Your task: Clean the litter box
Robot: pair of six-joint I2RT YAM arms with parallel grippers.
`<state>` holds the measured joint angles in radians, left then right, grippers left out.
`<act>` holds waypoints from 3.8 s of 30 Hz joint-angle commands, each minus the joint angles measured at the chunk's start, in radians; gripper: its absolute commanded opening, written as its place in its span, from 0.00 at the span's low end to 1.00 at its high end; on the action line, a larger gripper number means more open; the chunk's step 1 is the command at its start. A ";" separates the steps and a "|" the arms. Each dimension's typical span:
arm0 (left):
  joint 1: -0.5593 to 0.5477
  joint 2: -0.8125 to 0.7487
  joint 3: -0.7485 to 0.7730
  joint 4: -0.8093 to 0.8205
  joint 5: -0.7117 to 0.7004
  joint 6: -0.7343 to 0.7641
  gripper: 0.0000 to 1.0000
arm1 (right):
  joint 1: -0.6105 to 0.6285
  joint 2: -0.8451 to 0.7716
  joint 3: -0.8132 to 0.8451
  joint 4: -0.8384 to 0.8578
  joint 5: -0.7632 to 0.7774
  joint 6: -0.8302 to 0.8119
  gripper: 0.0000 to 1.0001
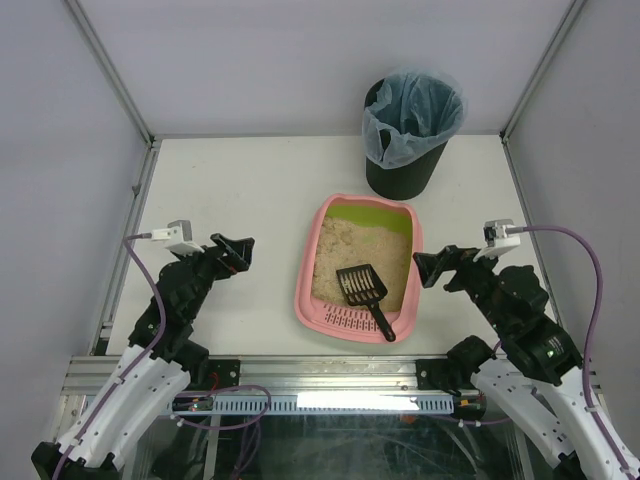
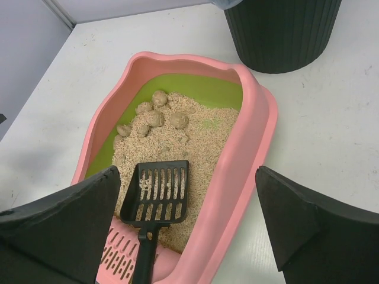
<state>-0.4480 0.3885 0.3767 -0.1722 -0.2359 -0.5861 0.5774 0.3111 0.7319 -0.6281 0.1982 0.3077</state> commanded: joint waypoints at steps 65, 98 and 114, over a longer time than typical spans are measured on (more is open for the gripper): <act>0.000 0.342 0.271 -0.202 0.391 0.187 0.77 | 0.097 0.987 0.294 0.274 -0.056 0.035 0.57; 0.000 0.305 0.260 -0.178 0.416 0.186 0.80 | 0.376 0.810 0.087 0.050 -0.220 0.094 0.51; 0.000 0.276 0.261 -0.107 0.443 0.253 0.78 | 0.377 0.926 0.067 0.139 -0.205 0.097 0.32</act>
<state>-0.4480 0.6975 0.6273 -0.3897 0.1719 -0.3973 0.9478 1.2209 0.7910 -0.4908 -0.0235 0.4076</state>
